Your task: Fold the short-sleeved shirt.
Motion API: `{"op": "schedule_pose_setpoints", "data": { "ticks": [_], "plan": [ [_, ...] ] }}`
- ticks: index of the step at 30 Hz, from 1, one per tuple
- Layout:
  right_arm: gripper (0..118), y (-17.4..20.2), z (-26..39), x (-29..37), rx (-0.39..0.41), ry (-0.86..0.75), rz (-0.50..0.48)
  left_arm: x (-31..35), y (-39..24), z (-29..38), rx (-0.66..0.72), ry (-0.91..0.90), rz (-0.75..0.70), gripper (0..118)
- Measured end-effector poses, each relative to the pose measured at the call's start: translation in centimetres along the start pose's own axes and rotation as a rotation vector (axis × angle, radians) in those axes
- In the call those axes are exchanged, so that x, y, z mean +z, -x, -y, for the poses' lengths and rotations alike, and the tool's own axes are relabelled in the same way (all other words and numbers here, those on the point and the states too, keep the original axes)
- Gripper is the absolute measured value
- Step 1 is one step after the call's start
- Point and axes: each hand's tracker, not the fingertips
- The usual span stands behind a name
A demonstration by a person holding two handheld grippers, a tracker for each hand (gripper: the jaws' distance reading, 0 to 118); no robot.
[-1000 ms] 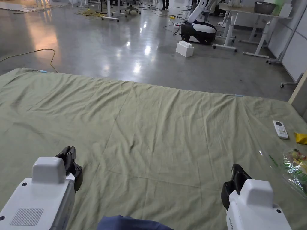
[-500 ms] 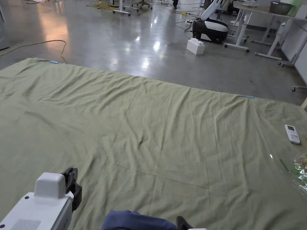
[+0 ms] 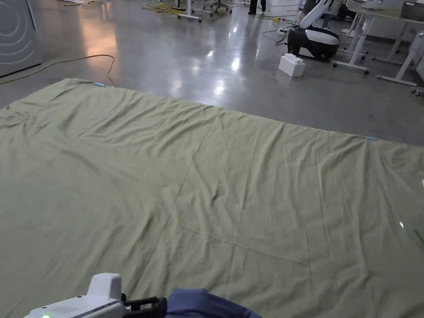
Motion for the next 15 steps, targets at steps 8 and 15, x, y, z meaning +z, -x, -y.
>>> {"op": "schedule_pose_setpoints", "data": {
  "ticks": [8,15],
  "plan": [
    [1,0.0,0.5,0.1,0.021,-0.006,0.002,-4.7,0.8,-0.8,0.14,0.155,0.262,93],
    [1,0.0,0.8,0.0,0.028,-0.012,0.008,-9.1,1.4,-0.2,0.229,0.259,0.391,91]
  ]
}}
